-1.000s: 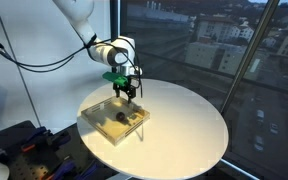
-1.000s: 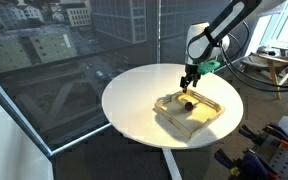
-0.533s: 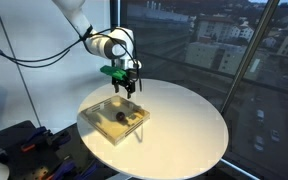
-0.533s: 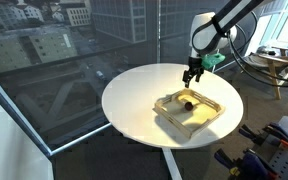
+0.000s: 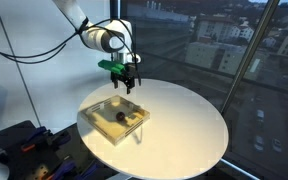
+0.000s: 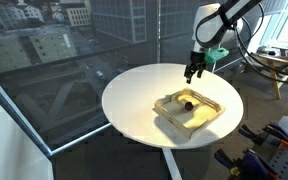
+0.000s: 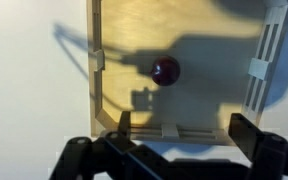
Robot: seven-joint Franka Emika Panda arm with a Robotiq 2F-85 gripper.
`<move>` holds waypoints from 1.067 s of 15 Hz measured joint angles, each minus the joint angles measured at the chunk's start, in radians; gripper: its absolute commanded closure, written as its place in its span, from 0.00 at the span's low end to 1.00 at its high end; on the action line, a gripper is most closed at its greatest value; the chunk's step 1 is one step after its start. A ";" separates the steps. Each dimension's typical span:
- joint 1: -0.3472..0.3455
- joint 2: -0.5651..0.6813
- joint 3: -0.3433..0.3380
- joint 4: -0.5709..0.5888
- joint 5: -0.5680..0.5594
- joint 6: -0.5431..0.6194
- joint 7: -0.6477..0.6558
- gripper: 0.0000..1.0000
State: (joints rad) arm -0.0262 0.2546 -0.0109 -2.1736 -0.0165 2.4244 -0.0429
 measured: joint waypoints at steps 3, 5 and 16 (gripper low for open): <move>0.000 -0.019 0.000 -0.004 0.000 -0.002 0.000 0.00; 0.001 -0.032 0.000 -0.005 0.000 -0.005 0.000 0.00; 0.005 -0.097 0.001 -0.009 0.000 -0.057 0.001 0.00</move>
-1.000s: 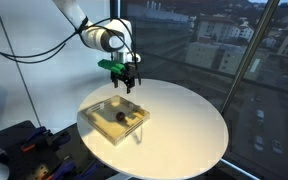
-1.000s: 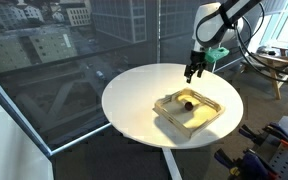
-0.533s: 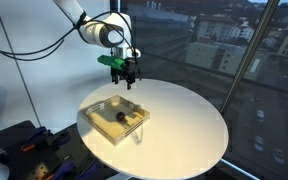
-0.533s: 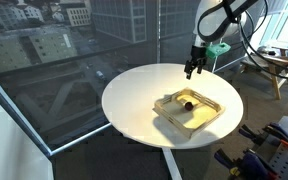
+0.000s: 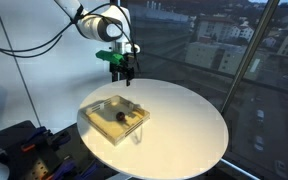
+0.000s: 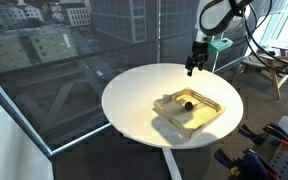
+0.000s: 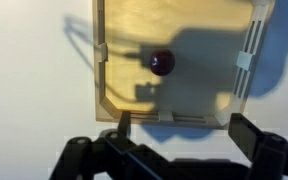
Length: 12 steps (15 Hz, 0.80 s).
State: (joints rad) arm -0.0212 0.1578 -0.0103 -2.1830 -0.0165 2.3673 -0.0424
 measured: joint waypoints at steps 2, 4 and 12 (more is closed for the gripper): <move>0.000 -0.014 0.000 -0.004 0.000 -0.018 0.000 0.00; 0.000 -0.030 0.000 -0.012 0.000 -0.029 0.001 0.00; 0.001 -0.131 0.001 -0.069 0.000 -0.070 0.003 0.00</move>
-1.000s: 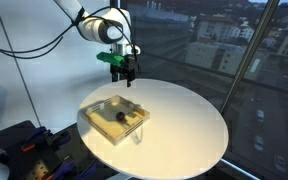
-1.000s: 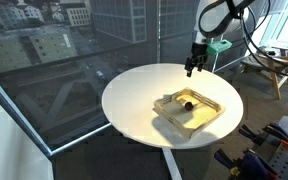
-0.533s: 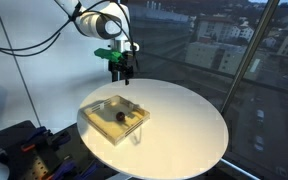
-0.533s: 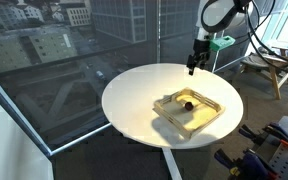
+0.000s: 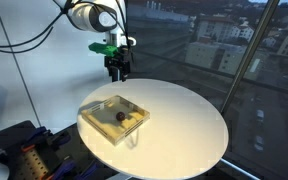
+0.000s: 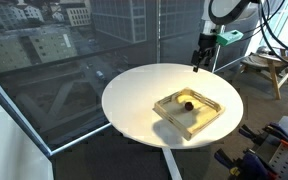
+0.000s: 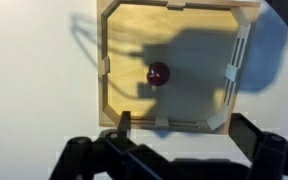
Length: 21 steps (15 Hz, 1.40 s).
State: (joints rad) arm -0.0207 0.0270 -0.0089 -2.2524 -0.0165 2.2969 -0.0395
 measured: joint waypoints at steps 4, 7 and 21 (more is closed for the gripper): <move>0.001 -0.056 0.002 -0.036 0.000 -0.025 0.011 0.00; 0.001 -0.093 0.005 -0.061 0.000 -0.051 0.040 0.00; 0.008 -0.225 0.025 -0.107 0.000 -0.177 0.153 0.00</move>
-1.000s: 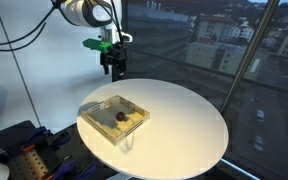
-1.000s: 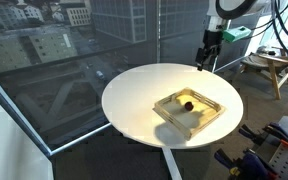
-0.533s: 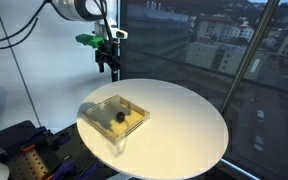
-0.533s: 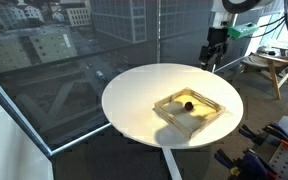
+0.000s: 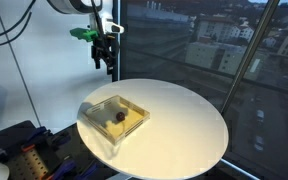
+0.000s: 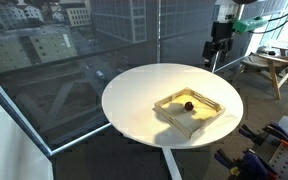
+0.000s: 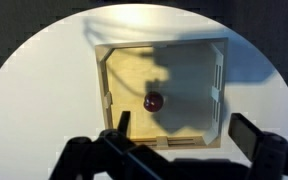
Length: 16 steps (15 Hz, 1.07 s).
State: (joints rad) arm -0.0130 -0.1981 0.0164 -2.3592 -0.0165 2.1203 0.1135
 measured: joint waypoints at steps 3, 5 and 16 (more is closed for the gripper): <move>0.000 -0.020 0.000 0.000 0.000 -0.015 0.011 0.00; 0.000 -0.030 0.000 0.000 0.000 -0.023 0.019 0.00; 0.000 -0.075 0.001 0.002 0.000 -0.062 0.040 0.00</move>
State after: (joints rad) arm -0.0130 -0.2734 0.0173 -2.3569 -0.0165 2.0581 0.1534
